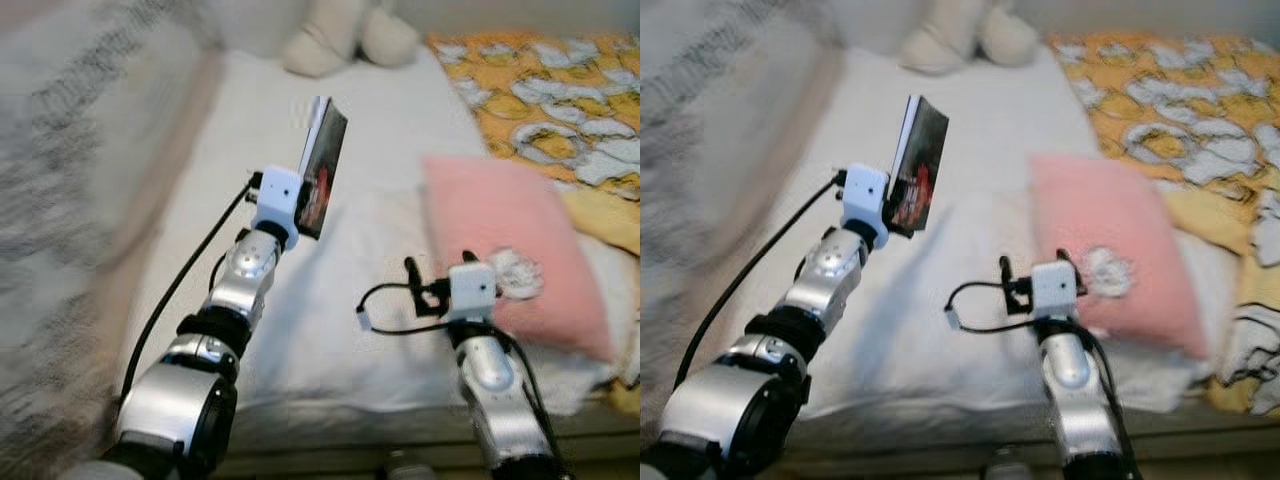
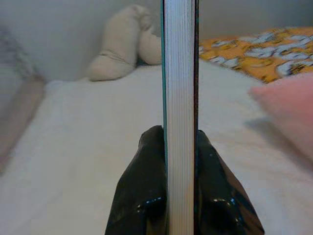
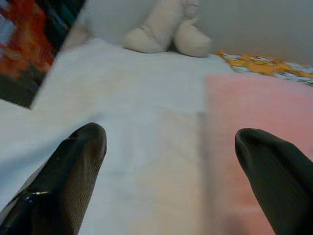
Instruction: Clean up the room
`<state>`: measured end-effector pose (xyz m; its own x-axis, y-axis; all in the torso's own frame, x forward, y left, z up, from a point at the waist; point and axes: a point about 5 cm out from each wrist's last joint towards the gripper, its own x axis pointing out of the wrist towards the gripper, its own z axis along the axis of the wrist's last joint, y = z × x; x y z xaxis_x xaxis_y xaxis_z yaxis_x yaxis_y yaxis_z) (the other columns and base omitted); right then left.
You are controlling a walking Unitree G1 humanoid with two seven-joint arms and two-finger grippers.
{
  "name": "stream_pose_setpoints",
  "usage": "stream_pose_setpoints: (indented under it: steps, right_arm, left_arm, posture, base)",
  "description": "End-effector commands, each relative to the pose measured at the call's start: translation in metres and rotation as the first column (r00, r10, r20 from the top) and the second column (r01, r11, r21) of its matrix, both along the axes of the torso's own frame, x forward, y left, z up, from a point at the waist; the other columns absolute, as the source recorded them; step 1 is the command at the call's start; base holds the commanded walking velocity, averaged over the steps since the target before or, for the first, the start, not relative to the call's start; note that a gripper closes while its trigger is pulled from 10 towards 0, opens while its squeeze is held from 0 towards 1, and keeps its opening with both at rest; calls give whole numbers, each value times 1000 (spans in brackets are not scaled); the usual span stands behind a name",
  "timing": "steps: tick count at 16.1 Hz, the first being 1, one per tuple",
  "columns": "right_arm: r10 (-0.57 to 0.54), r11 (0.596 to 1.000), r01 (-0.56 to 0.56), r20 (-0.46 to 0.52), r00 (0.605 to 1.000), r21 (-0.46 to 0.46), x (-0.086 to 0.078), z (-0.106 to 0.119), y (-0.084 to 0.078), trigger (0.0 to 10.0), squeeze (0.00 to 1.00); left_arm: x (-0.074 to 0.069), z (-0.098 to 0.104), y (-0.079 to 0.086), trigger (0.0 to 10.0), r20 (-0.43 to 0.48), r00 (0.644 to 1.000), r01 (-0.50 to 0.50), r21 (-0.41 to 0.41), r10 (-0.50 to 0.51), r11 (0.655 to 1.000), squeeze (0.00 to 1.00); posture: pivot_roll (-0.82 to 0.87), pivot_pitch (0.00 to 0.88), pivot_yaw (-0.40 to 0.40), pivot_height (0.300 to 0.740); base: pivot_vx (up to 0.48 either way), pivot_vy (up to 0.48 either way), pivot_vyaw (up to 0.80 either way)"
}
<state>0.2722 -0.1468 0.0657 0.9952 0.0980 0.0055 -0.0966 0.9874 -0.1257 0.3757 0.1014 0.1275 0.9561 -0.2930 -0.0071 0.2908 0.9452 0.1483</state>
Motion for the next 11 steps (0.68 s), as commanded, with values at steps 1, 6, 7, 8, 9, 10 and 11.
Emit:
stream_pose_setpoints:
  steps: [1, 6, 7, 8, 9, 10, 11]
  right_arm:
    - [5, 1000, -5, 1, 1000, -8, 0, 1, -2, 10000, 0]
    - [-3, 1000, 3, -40, 999, -12, -15, -7, -10, 10000, 0]
    - [-8, 1000, 7, -48, 999, -20, -23, -9, -13, 10000, 0]
    - [-9, 1000, 8, -50, 999, -22, -25, -9, -14, 10000, 0]
    - [-15, 999, 13, -63, 998, -33, -35, -10, -18, 10000, 0]
    - [-18, 999, 15, -80, 997, -44, -46, -11, -22, 10000, 0]
    - [-23, 998, 18, -96, 995, -55, -56, -11, -25, 10000, 0]
  left_arm:
    - [5, 10, -6, 10000, 6, 1000, 30, -2, -30, 1000, 0]
    - [9, -2, -3, 10000, -213, 967, 140, -2, -137, 990, 0]
    - [10, -2, -7, 10000, -248, 957, 140, -73, -154, 987, 0]
    - [10, -1, -7, 10000, -255, 955, 133, -89, -152, 987, 0]
    - [9, -7, -8, 10000, -297, 945, 107, -116, -137, 987, 0]
    - [6, -15, -8, 10000, -351, 928, 76, -161, -129, 984, 0]
    - [1, -24, -10, 10000, -421, 895, 24, -281, -146, 959, 0]
  posture:
    - [-323, 0, 93, 740]
    - [-333, 0, 61, 740]
    - [-353, 14, 51, 740]
    - [-358, 20, 49, 740]
    - [-387, 55, 40, 740]
    - [-405, 75, 36, 740]
    - [-423, 96, 30, 740]
  base:
    - [0, 0, 0]
    - [0, 0, 0]
    - [0, 0, 0]
    - [0, 0, 0]
    - [0, 0, 0]
    - [0, 0, 0]
    - [0, 0, 0]
